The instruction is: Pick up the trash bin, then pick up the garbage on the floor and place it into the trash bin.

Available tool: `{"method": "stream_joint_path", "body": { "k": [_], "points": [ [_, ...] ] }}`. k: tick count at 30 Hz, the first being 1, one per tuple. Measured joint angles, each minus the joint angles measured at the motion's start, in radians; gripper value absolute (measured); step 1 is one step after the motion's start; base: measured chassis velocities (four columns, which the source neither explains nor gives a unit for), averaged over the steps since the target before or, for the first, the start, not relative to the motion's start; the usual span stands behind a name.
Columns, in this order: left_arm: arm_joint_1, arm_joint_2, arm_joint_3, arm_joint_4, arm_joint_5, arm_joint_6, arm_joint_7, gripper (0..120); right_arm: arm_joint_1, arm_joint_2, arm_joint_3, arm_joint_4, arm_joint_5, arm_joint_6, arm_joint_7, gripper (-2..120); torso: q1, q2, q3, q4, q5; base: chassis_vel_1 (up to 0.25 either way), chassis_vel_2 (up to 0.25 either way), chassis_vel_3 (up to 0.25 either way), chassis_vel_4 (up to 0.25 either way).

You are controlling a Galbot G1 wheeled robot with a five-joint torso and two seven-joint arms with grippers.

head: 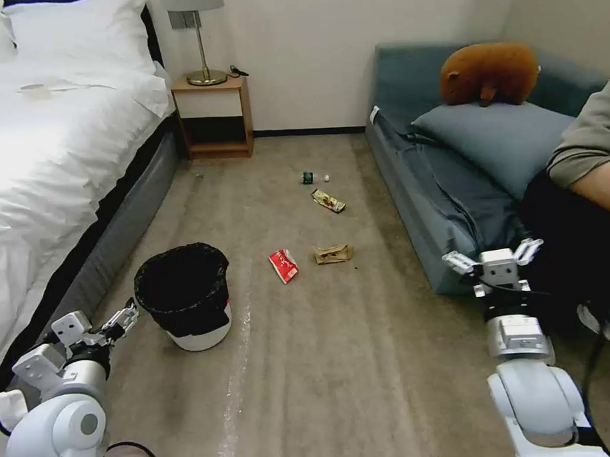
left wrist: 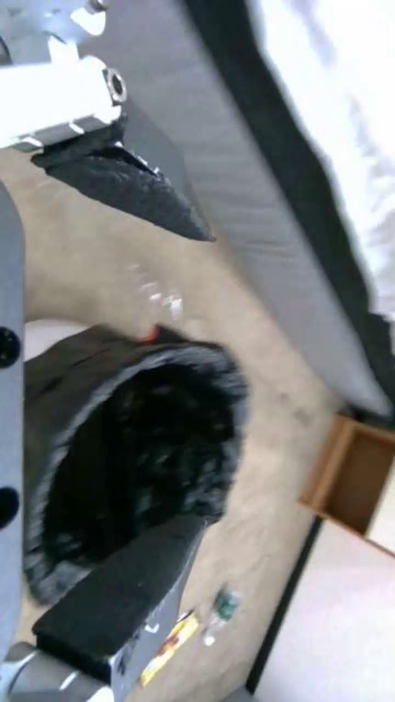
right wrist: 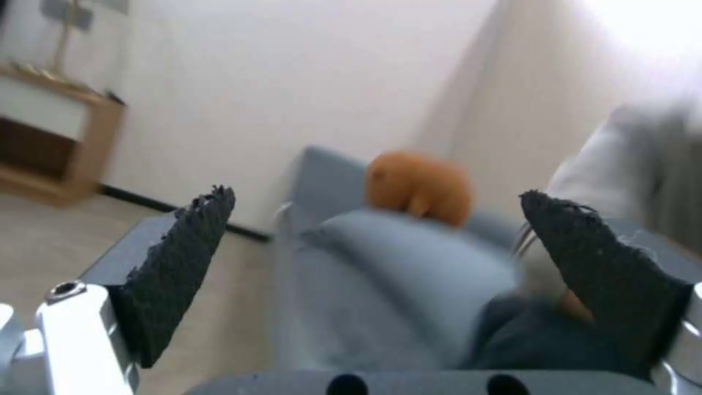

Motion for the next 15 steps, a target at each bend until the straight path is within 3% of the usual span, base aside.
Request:
{"method": "stream_joint_path", "body": {
  "k": [2,3,5,6,13,15],
  "points": [
    [-0.002,-0.003,-0.004,0.005,0.076,-0.055,0.033,100,-0.017,-0.001,-0.029,0.018,0.215,-0.057,-0.023,100,0.000,0.000,0.000,0.0000,0.0003,0.000,0.000,0.000,0.000],
    [-0.002,-0.003,-0.004,0.005,0.076,-0.055,0.033,100,-0.017,-0.001,-0.029,0.018,0.215,-0.057,-0.023,100,0.000,0.000,0.000,0.0000,0.0003,0.000,0.000,0.000,0.000],
    [-0.005,-0.007,-0.008,0.010,0.157,-0.114,0.069,100,-0.030,-0.001,-0.053,0.031,0.412,-0.126,-0.038,100,0.000,0.000,0.000,0.0000,0.0001,0.000,0.000,0.000,0.000],
    [-0.005,-0.007,-0.008,0.010,0.157,-0.114,0.069,100,-0.030,-0.001,-0.053,0.031,0.412,-0.126,-0.038,100,0.000,0.000,0.000,0.0000,0.0001,0.000,0.000,0.000,0.000],
    [-0.011,-0.016,-0.018,0.024,0.354,-0.260,0.155,100,-0.022,0.006,-0.082,0.005,0.456,-0.142,-0.063,100,0.000,0.000,0.000,0.0001,0.0000,0.000,0.000,0.000,0.000],
    [-0.012,-0.016,-0.019,0.025,0.359,-0.265,0.158,100,-0.021,0.006,-0.085,0.005,0.454,-0.141,-0.067,100,0.000,0.000,0.000,0.0000,0.0002,0.000,0.000,0.000,0.000]
  ]
}}
